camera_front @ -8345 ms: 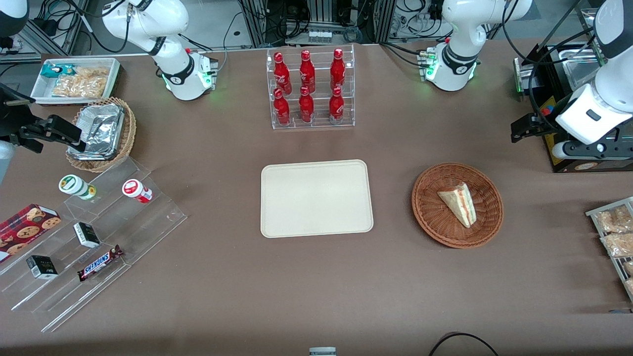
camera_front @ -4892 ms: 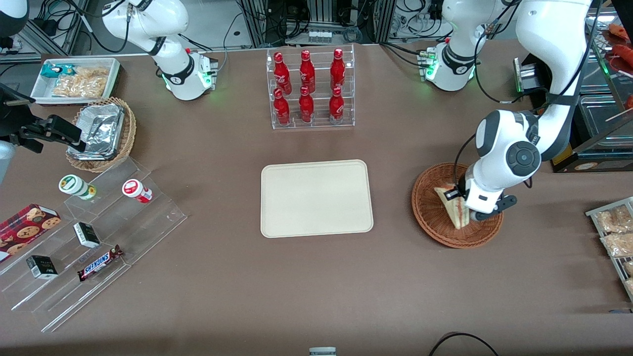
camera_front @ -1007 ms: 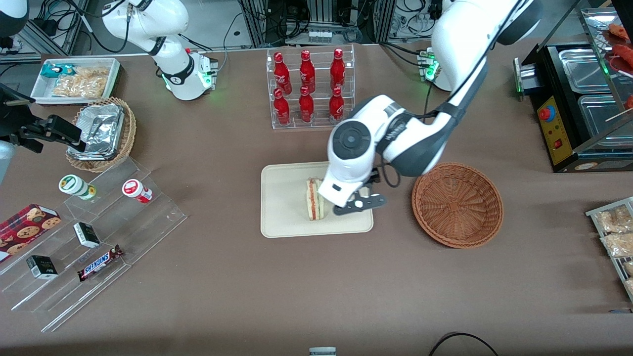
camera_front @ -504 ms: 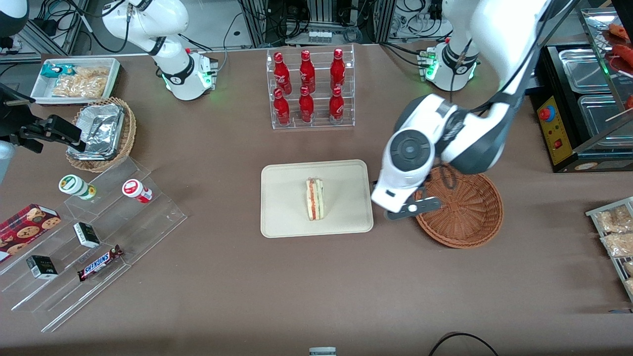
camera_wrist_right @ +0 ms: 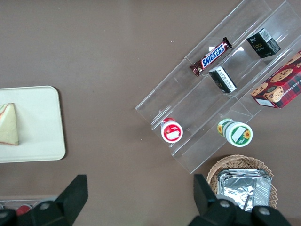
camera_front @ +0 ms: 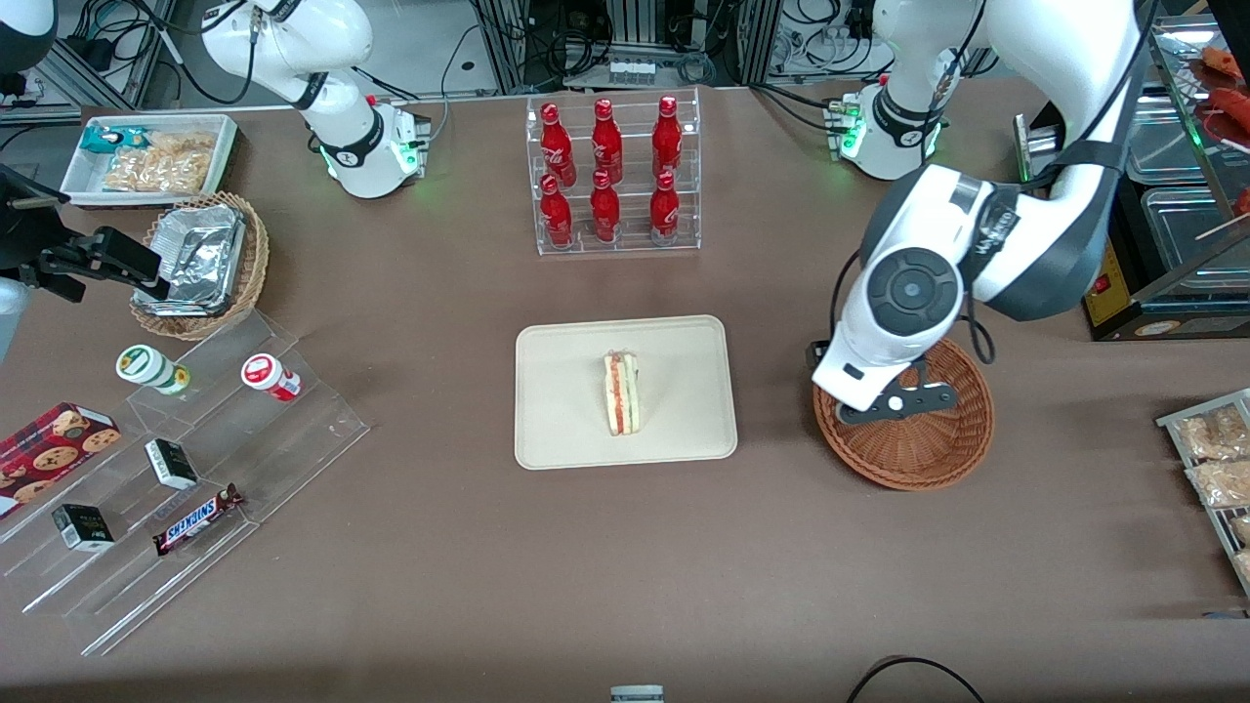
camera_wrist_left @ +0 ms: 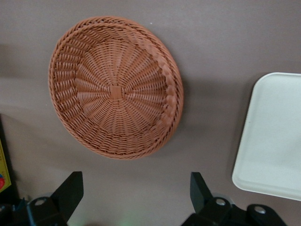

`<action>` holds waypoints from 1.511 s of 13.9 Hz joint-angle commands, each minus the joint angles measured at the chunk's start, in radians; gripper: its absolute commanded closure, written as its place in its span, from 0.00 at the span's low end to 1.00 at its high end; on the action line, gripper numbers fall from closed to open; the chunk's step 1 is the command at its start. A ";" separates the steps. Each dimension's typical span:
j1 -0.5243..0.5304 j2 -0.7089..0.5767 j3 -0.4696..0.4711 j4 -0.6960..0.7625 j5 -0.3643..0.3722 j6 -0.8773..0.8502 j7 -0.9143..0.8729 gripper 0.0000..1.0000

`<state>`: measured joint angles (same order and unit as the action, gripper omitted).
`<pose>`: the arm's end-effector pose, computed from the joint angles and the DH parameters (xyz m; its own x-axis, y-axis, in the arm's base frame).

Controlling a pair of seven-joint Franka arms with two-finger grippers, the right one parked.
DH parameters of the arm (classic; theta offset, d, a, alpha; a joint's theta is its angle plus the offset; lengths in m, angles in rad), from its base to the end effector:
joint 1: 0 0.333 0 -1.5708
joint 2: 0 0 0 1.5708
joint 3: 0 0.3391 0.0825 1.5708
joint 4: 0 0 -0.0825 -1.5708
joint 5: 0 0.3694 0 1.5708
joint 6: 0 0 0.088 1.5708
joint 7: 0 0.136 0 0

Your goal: Place sandwich from basket to tray

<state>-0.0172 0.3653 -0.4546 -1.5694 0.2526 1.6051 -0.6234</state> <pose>0.5718 -0.2191 0.4272 0.9742 0.1287 -0.1854 0.0834 -0.9687 -0.2339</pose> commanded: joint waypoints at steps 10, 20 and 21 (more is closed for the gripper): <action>0.074 -0.296 0.161 -0.149 -0.190 -0.059 0.413 0.00; -0.073 -0.399 0.458 -0.129 -0.223 -0.120 0.685 0.00; -0.073 -0.402 0.464 -0.117 -0.223 -0.119 0.694 0.00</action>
<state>-0.0691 -0.0054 -0.0220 -1.6864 0.0442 1.4971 0.0407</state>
